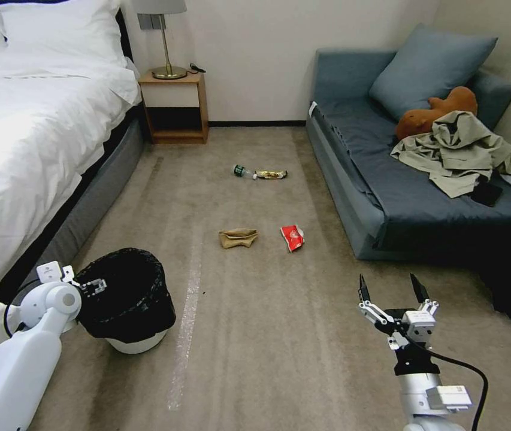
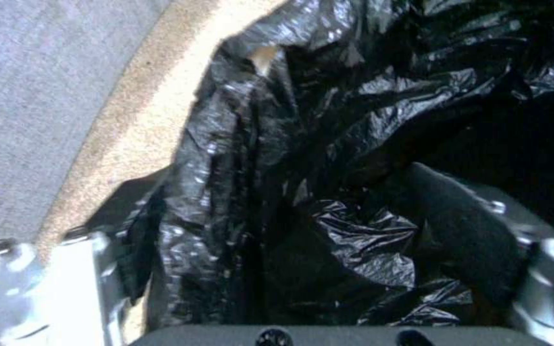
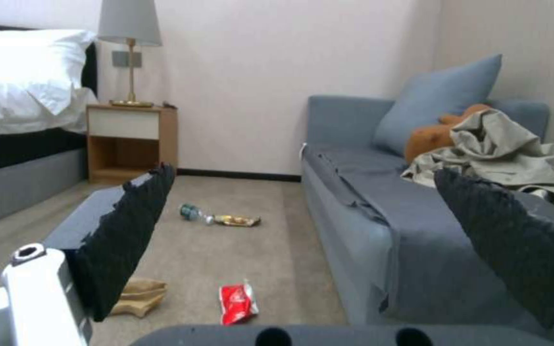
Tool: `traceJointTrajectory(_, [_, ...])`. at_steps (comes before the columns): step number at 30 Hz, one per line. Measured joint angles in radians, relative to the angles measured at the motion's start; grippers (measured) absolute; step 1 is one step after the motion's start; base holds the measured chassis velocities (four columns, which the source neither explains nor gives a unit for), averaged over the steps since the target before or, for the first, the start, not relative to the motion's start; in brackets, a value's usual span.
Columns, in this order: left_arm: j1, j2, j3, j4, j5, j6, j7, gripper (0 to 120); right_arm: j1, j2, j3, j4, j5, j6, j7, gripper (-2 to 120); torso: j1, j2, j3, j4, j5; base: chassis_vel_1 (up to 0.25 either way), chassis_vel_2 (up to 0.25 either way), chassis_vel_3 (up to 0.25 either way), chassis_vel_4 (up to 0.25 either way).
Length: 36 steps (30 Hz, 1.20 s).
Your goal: Pick up the trash bin, then pick up the garbage on the floor and place it into the trash bin.
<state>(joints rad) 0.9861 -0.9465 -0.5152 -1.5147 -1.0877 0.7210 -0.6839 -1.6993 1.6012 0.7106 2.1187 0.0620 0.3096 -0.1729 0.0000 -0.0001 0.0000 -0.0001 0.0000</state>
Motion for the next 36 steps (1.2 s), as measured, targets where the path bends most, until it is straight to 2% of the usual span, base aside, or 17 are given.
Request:
traceJointTrajectory(2, [0.001, -0.005, 0.0, 0.004, 0.0, 0.0, 0.0, 72, -0.002, 0.0, 0.003, 0.0, 0.001, 0.002, 0.003, 100, 0.0, 0.0, 0.0, 0.0002, 0.0, 0.0, 0.0, 0.0, 0.0])
traceJointTrajectory(4, [0.002, -0.006, 0.0, 0.004, 0.0, 0.0, -0.001, 70, -0.002, 0.0, 0.003, 0.0, 0.001, 0.002, 0.004, 100, 0.0, 0.0, 0.0, 0.0002, 0.0, 0.0, 0.0, 0.0, 0.0])
traceJointTrajectory(5, [0.007, -0.008, -0.004, 0.004, 0.003, 0.0, 0.0, 62, -0.001, 0.001, 0.003, 0.001, 0.001, 0.003, 0.006, 100, 0.0, 0.0, 0.0, 0.0002, 0.0004, 0.0, 0.0, 0.0, 0.0])
traceJointTrajectory(6, [0.007, -0.008, -0.004, 0.004, 0.003, 0.0, 0.0, 62, -0.001, 0.001, 0.003, 0.001, 0.001, 0.003, 0.006, 100, 0.0, 0.0, 0.0, 0.0002, 0.0004, 0.0, 0.0, 0.0, 0.0])
traceJointTrajectory(9, [0.017, -0.011, -0.01, 0.006, 0.013, -0.003, 0.008, 47, -0.001, 0.004, 0.003, 0.001, 0.001, 0.005, 0.008, 100, 0.0, 0.0, 0.0, 0.0005, 0.0005, 0.0, 0.0, 0.0, 0.0])
traceJointTrajectory(10, [0.017, -0.011, -0.01, 0.006, 0.013, -0.003, 0.008, 47, -0.001, 0.004, 0.003, 0.001, 0.001, 0.005, 0.008, 100, 0.0, 0.0, 0.0, 0.0005, 0.0005, 0.0, 0.0, 0.0, 0.0])
traceJointTrajectory(11, [0.022, -0.014, -0.014, 0.008, 0.023, -0.007, 0.014, 41, -0.001, 0.005, 0.003, 0.001, 0.001, 0.007, 0.008, 100, 0.0, 0.0, 0.0, 0.0005, 0.0006, 0.0, 0.0, 0.0, 0.0])
traceJointTrajectory(13, [0.026, -0.017, -0.016, 0.009, 0.029, -0.008, 0.017, 37, -0.002, 0.005, 0.003, 0.001, 0.001, 0.009, 0.008, 100, 0.0, 0.0, 0.0, 0.0005, 0.0009, 0.0, 0.0, 0.0, 0.0])
traceJointTrajectory(15, [0.033, -0.023, -0.019, 0.011, 0.041, -0.01, 0.024, 26, -0.003, 0.004, 0.006, 0.001, 0.003, 0.014, 0.008, 100, 0.0, 0.0, 0.0, 0.0006, 0.0015, 0.0, 0.0, 0.0, 0.0])
traceJointTrajectory(16, [0.033, -0.023, -0.019, 0.011, 0.041, -0.01, 0.024, 26, -0.003, 0.004, 0.006, 0.001, 0.003, 0.014, 0.008, 100, 0.0, 0.0, 0.0, 0.0006, 0.0015, 0.0, 0.0, 0.0, 0.0])
traceJointTrajectory(18, [0.038, -0.029, -0.02, 0.01, 0.049, -0.011, 0.032, 18, -0.004, 0.002, 0.009, 0.001, 0.006, 0.017, 0.009, 100, 0.0, 0.0, 0.0, 0.0006, 0.0017, 0.0, 0.0, 0.0, 0.0])
traceJointTrajectory(26, [0.05, -0.036, -0.028, 0.006, 0.064, -0.021, 0.053, 13, 0.0, -0.001, 0.01, 0.0, 0.01, 0.02, 0.009, 100, 0.0, 0.001, 0.0, 0.0004, 0.0008, 0.0, 0.0, 0.0, 0.0])
traceJointTrajectory(36, [0.096, -0.038, -0.051, -0.015, 0.133, -0.068, 0.143, 13, 0.005, -0.002, 0.006, -0.001, 0.01, 0.021, 0.01, 100, 0.0, 0.0, 0.0, 0.0003, -0.0002, 0.0, 0.0, 0.0, 0.0])
